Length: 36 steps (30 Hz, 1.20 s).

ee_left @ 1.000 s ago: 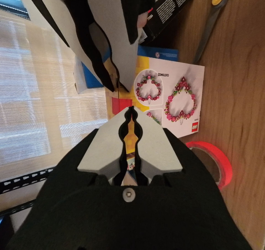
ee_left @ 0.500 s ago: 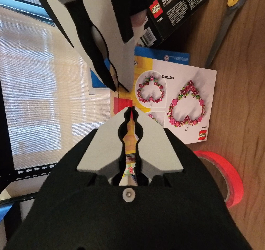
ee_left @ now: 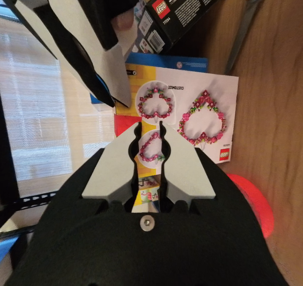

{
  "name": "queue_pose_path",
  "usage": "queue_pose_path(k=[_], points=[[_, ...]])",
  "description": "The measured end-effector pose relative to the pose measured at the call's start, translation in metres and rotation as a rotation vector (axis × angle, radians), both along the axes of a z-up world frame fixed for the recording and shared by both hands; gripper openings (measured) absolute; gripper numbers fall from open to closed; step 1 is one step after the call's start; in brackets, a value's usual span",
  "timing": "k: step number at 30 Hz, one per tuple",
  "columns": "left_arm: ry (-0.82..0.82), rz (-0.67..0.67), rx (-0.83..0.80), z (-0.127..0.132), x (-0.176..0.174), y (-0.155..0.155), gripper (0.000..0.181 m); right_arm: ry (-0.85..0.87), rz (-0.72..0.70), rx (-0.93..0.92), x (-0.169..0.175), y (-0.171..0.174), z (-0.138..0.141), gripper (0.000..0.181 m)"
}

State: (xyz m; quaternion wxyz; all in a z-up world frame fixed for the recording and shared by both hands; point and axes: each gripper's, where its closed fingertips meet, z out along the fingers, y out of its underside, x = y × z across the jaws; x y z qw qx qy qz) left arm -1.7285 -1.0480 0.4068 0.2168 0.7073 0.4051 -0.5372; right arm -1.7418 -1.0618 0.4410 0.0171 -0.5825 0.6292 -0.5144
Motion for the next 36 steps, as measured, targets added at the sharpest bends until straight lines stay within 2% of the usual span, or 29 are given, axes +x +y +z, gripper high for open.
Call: queue_pose_path(k=[5, 9, 12, 14, 16, 18, 22, 25, 27, 30, 33, 36], points=[[0.052, -0.002, 0.142, -0.006, 0.000, 0.006, 0.038, -0.021, 0.005, 0.006, 0.000, 0.000, 0.000, 0.021], [0.068, -0.001, 0.255, -0.013, 0.003, 0.012, 0.043, -0.018, 0.007, -0.001, 0.000, 0.001, 0.000, 0.021], [0.248, -0.062, 0.325, 0.021, 0.006, 0.024, 0.034, -0.022, 0.007, 0.003, 0.000, 0.000, 0.000, 0.021], [0.411, -0.093, 0.346, 0.056, 0.012, 0.024, 0.038, -0.030, 0.011, 0.007, 0.000, 0.000, 0.000, 0.021], [0.448, -0.084, 0.319, 0.072, 0.019, 0.012, 0.043, -0.033, 0.013, 0.011, 0.000, 0.000, 0.000, 0.021], [0.381, -0.044, 0.336, 0.064, 0.017, -0.003, 0.054, -0.026, 0.013, 0.009, 0.000, 0.000, 0.000, 0.021], [0.284, -0.028, 0.405, 0.046, 0.010, -0.025, 0.063, -0.025, 0.014, 0.012, 0.000, 0.000, 0.000, 0.021], [0.250, -0.045, 0.576, 0.035, 0.009, -0.030, 0.082, -0.031, 0.015, 0.021, 0.000, 0.000, 0.000, 0.021], [0.241, -0.050, 0.676, 0.032, 0.007, -0.033, 0.086, -0.026, 0.014, 0.023, 0.000, 0.001, 0.000, 0.021], [0.193, -0.052, 0.823, 0.026, 0.005, -0.035, 0.086, -0.009, 0.010, 0.023, 0.000, 0.001, 0.000, 0.021], [0.130, 0.007, 0.902, 0.015, 0.006, -0.045, 0.082, -0.011, 0.008, 0.027, 0.000, 0.001, 0.000, 0.021], [0.098, 0.004, 0.948, 0.013, 0.004, -0.043, 0.079, -0.031, 0.010, 0.031, 0.000, 0.001, 0.000, 0.021]])
